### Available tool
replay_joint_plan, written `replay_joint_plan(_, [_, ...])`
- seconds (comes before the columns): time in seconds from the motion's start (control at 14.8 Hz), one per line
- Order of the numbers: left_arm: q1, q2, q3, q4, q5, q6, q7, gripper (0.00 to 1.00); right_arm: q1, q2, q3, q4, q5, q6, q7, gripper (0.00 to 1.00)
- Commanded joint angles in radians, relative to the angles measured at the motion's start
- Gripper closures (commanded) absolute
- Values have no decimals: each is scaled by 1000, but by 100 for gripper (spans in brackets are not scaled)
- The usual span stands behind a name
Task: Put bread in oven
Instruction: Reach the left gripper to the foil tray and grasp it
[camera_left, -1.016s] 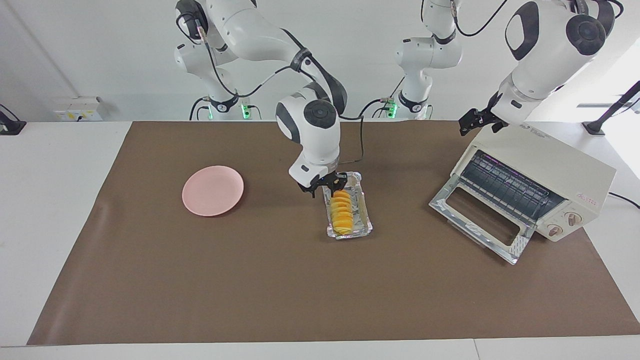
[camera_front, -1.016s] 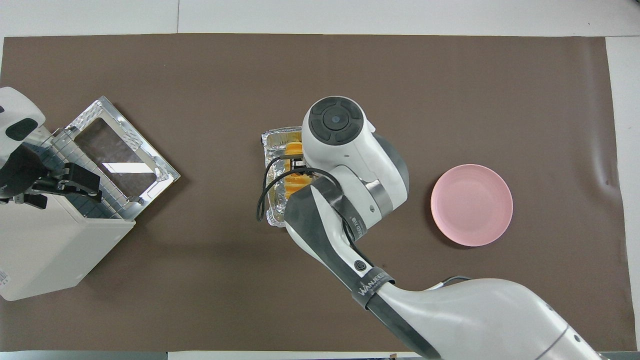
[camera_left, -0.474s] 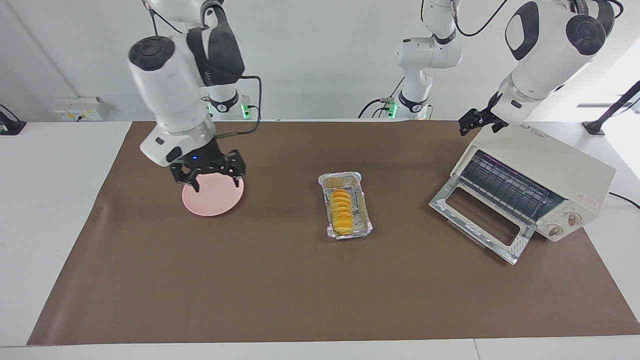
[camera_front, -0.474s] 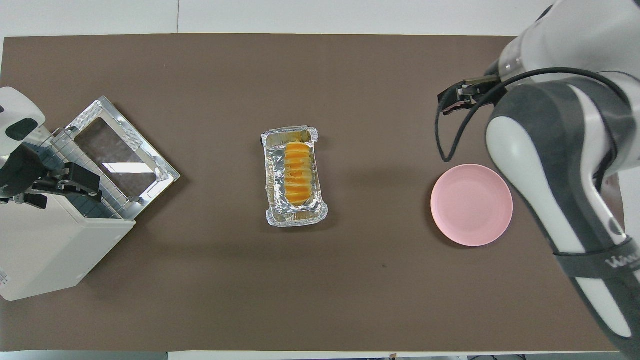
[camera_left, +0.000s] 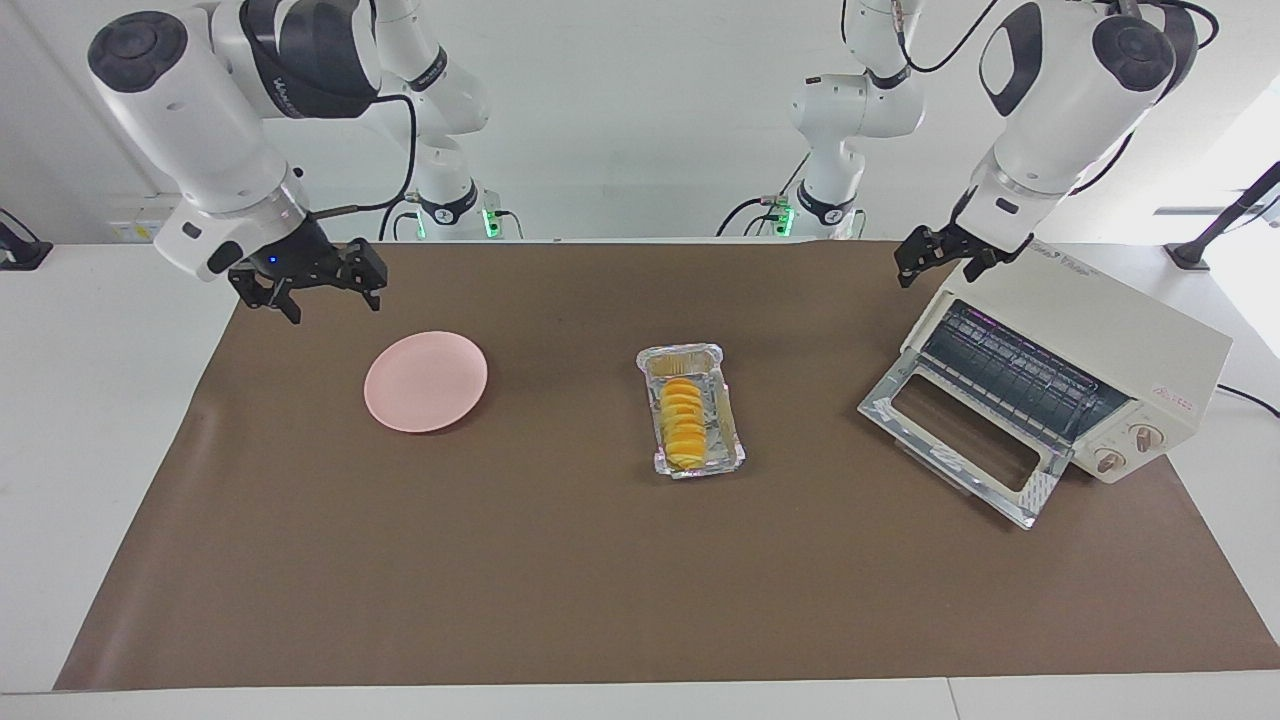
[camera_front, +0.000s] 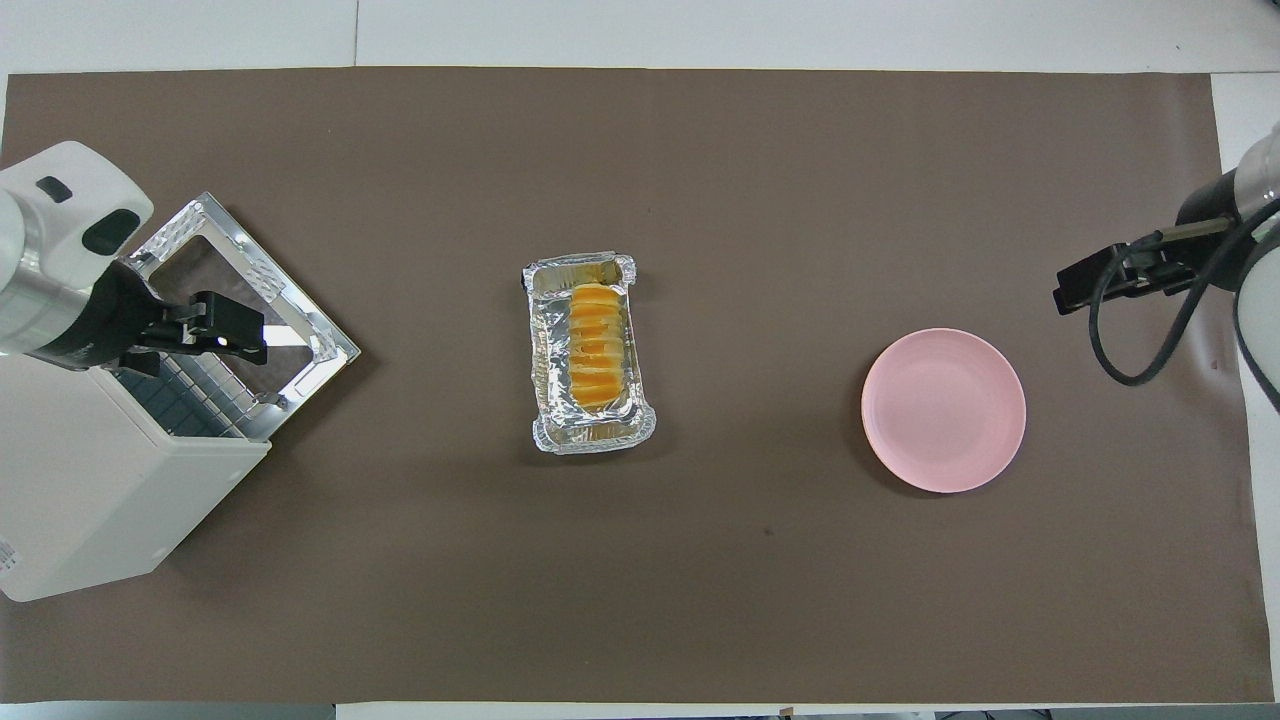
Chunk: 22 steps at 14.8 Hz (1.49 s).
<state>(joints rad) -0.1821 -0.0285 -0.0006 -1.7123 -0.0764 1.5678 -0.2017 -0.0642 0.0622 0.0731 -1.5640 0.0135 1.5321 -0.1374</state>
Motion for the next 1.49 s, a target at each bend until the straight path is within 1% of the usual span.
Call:
replay_joint_plan(0.0, [-115, 80, 4, 26, -49, 79, -123, 0, -39, -108, 16, -125, 0, 17, -25, 0])
replay_joint_plan(0.14, [-207, 207, 5, 124, -48, 107, -227, 0, -43, -116, 16, -125, 0, 16, -22, 0])
replay_joint_plan(0.2, [-250, 270, 4, 175, -49, 141, -286, 0, -48, -120, 16, -125, 0, 16, -21, 0])
replay_joint_plan(0.34, [-310, 324, 2, 185, -66, 278, -358, 0, -49, -120, 16, -119, 0, 19, -22, 0])
replay_joint_plan(0.41, [-344, 359, 4, 181, -66, 323, -366, 0, -52, -117, 14, -113, 0, 26, -33, 0])
replay_joint_plan(0.54, [-391, 404, 4, 172, -63, 371, -367, 0, -66, -114, 14, -108, 0, 29, -34, 0])
replay_joint_plan(0.68, [-447, 472, 5, 172, -60, 406, -402, 0, -65, -113, 14, -103, -1, 39, -31, 0])
replay_joint_plan(0.75, [-459, 490, 5, 169, -59, 441, -413, 0, -65, -114, 14, -103, -1, 48, -30, 0])
replay_joint_plan(1.08, [-522, 556, 7, 171, -57, 505, -444, 0, -69, -117, 14, -105, 0, 49, -21, 0])
replay_joint_plan(1.15, [-522, 559, 5, 171, -57, 508, -450, 3, -69, -117, 14, -105, 0, 42, -25, 0])
replay_joint_plan(1.22, [-522, 564, 5, 171, -60, 517, -452, 11, -66, -122, 16, -113, 0, 19, -27, 0])
replay_joint_plan(1.29, [-522, 565, 5, 169, -59, 526, -452, 13, -62, -122, 16, -111, 0, 2, -27, 0])
replay_joint_plan(1.35, [-522, 565, 5, 166, -59, 529, -456, 19, -57, -122, 16, -111, 0, -3, -28, 0])
replay_joint_plan(1.42, [-522, 565, 5, 162, -59, 537, -456, 19, -55, -124, 17, -111, 0, -3, -28, 0])
